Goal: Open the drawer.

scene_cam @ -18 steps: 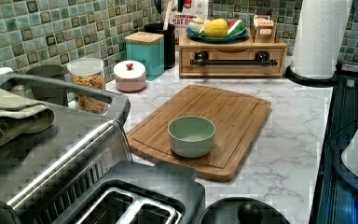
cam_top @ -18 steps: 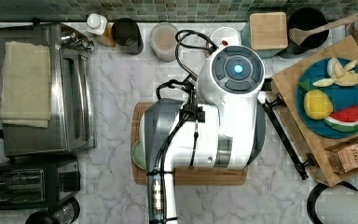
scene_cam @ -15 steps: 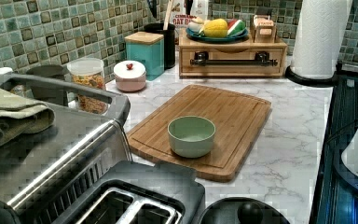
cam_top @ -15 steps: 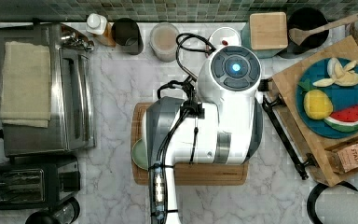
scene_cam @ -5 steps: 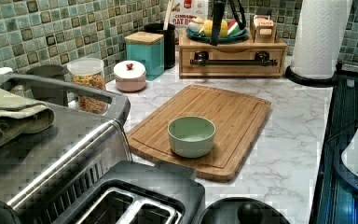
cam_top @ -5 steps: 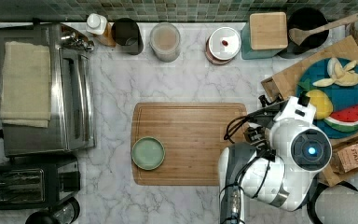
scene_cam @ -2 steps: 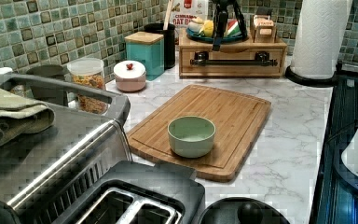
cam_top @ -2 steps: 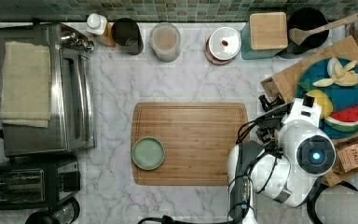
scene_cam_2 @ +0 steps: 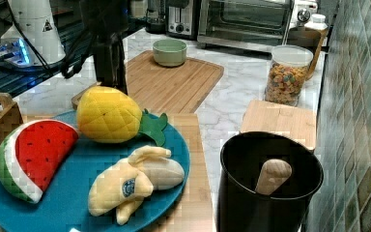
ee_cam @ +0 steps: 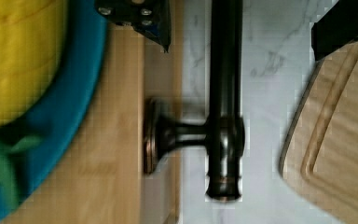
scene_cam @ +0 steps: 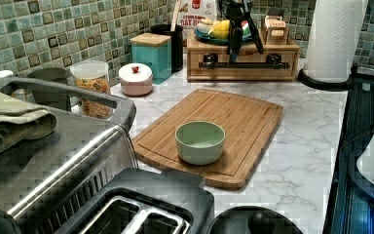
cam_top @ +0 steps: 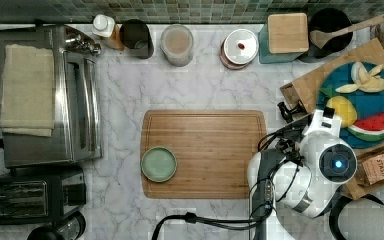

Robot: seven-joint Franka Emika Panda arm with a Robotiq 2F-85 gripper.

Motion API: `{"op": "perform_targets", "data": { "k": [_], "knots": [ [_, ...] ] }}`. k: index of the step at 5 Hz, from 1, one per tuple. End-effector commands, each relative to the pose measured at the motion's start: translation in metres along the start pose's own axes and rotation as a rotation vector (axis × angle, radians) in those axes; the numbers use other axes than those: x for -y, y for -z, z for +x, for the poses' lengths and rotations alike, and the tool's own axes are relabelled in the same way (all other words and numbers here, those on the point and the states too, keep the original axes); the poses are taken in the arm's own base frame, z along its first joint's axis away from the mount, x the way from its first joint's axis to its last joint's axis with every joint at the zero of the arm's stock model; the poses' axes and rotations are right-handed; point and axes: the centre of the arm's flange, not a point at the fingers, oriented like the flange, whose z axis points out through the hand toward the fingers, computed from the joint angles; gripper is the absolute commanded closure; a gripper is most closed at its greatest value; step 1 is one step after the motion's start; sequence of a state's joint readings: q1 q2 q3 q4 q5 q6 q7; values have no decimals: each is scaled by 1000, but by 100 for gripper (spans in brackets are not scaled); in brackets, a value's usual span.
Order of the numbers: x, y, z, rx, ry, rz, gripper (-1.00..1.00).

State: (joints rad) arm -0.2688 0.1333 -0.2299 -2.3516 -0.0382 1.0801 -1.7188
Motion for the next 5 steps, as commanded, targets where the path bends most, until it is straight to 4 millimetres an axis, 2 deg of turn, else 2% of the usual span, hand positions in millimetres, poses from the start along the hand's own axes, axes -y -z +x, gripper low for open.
{"op": "perform_targets", "data": {
  "k": [1,2,3,4,5],
  "knots": [
    [16,-24,-46,-14,-94,27,-100],
    [19,-46,-48,-63,-98,-21,-100],
    [6,-57,-47,-48,-72,-13,-100],
    [4,-61,-50,-26,-43,-10,-100],
    [1,-51,-44,23,57,29,-100]
  ]
}}
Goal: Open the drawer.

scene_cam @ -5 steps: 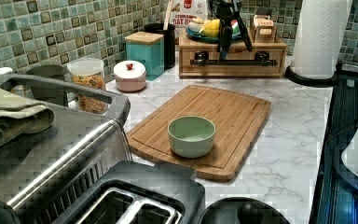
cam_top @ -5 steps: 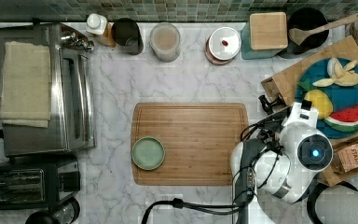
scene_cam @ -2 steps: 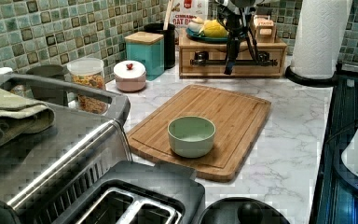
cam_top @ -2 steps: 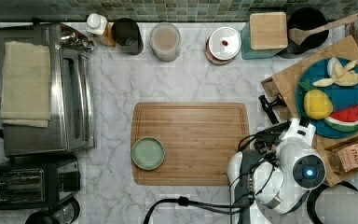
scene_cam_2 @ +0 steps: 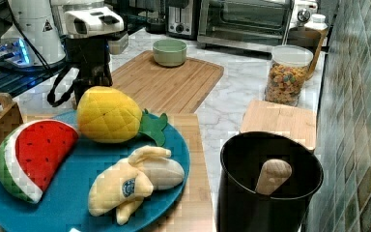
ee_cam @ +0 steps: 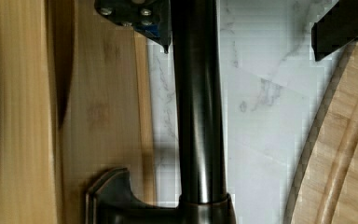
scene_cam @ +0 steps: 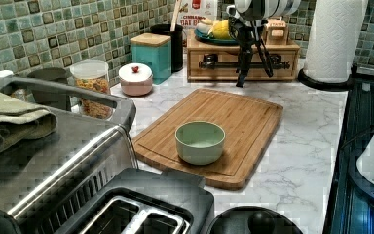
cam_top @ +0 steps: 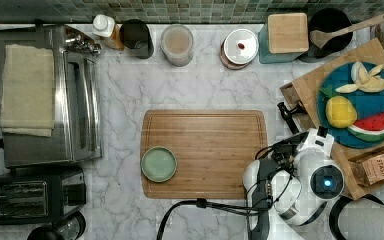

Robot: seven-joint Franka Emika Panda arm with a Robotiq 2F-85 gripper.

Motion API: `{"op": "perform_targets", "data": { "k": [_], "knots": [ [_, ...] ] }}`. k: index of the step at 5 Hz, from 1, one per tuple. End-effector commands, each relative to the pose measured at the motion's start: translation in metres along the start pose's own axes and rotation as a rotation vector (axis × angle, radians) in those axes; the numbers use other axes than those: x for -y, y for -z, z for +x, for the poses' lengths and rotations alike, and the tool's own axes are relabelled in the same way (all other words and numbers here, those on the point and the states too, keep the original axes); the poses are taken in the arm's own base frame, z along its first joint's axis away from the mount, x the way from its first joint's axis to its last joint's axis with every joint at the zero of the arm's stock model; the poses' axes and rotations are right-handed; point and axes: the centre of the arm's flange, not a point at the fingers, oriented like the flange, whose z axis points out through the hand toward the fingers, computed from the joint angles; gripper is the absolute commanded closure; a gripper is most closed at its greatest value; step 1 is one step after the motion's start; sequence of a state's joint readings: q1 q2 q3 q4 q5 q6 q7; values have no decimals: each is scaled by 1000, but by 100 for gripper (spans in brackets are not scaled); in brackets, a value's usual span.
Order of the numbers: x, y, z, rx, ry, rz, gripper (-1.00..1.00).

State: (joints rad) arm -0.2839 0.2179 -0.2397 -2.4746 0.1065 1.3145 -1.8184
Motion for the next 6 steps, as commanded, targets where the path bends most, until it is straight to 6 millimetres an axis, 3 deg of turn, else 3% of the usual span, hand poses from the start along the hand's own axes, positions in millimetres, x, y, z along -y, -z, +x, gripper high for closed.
{"op": "perform_targets", "data": {
  "k": [1,2,4,6],
  "knots": [
    [-13,31,15,148,193,90,-100],
    [11,23,17,127,211,158,-100],
    [91,16,21,106,181,198,-100],
    [174,45,17,118,154,225,-100]
  ]
}}
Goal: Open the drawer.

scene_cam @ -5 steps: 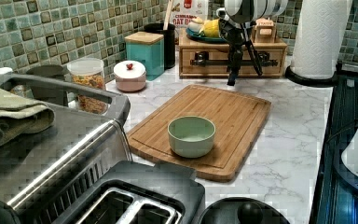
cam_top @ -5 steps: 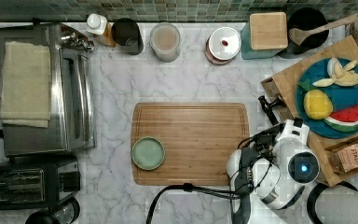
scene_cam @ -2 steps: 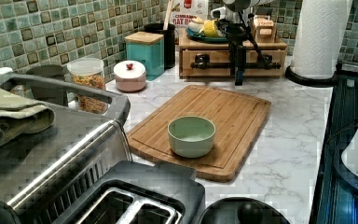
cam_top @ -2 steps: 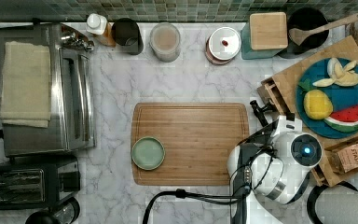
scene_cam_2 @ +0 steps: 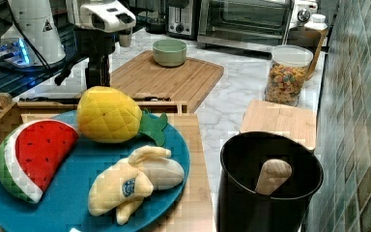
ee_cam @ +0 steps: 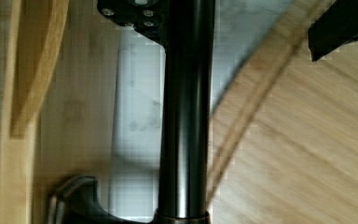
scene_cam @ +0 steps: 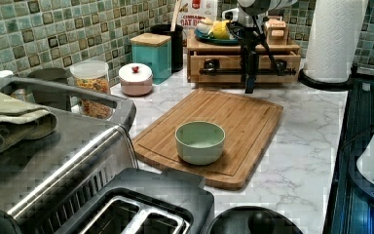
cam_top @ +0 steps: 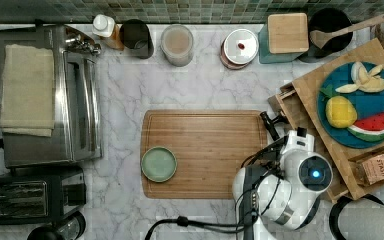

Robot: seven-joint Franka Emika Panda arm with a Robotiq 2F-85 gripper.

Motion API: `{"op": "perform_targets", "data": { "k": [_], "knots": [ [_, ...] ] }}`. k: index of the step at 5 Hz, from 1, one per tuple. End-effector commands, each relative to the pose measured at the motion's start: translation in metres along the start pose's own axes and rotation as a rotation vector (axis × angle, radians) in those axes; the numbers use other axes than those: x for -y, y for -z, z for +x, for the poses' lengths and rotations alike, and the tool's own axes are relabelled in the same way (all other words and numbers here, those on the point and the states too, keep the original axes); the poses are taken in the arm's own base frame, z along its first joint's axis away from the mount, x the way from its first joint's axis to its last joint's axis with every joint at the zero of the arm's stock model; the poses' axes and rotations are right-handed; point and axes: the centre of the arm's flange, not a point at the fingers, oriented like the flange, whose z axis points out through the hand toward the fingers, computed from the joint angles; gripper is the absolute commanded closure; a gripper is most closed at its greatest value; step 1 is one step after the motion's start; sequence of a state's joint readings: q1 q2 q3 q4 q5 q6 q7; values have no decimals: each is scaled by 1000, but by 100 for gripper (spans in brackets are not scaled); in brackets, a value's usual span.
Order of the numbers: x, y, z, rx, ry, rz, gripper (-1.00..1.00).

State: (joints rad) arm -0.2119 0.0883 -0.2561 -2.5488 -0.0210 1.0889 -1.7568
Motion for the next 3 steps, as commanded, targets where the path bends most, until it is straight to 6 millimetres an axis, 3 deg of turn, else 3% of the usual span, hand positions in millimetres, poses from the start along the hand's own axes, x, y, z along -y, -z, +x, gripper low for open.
{"op": "perform_targets", "data": {
  "k": [1,3],
  "knots": [
    [156,12,26,25,43,116,-100],
    [189,14,37,36,-6,121,-100]
  ]
}}
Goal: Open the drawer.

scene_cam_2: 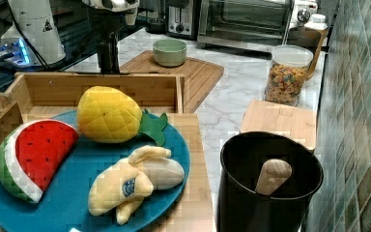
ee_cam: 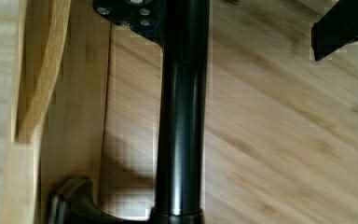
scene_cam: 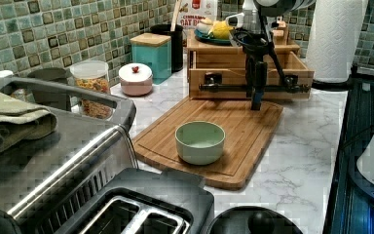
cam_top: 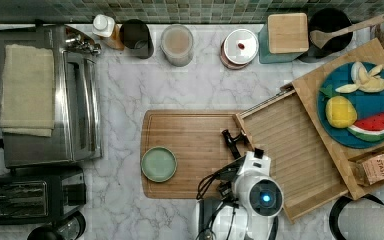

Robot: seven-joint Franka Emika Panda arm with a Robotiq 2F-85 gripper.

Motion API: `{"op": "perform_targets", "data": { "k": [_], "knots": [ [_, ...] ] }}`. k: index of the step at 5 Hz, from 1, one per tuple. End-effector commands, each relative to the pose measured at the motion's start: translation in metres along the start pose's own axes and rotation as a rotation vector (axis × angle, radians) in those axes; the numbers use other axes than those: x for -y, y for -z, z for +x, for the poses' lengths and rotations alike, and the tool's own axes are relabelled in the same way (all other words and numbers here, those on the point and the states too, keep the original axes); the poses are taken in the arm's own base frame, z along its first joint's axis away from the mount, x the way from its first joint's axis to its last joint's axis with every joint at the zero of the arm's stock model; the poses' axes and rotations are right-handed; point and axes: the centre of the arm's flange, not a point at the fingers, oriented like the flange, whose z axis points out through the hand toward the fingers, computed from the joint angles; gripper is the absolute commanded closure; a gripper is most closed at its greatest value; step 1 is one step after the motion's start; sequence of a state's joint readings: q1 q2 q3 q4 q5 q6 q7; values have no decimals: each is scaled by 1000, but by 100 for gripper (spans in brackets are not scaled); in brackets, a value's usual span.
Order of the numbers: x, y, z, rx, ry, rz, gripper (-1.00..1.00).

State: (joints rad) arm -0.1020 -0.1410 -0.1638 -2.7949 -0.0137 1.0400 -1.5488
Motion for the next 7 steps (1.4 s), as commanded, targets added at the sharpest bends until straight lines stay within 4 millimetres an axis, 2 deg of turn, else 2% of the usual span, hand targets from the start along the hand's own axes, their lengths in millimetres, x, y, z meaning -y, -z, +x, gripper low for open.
{"op": "perform_targets", "data": {
  "k": [1,2,7],
  "knots": [
    [86,5,23,51,-25,54,-100],
    [97,20,26,31,-92,94,-100],
    [97,20,25,31,-92,94,-100]
  ]
}}
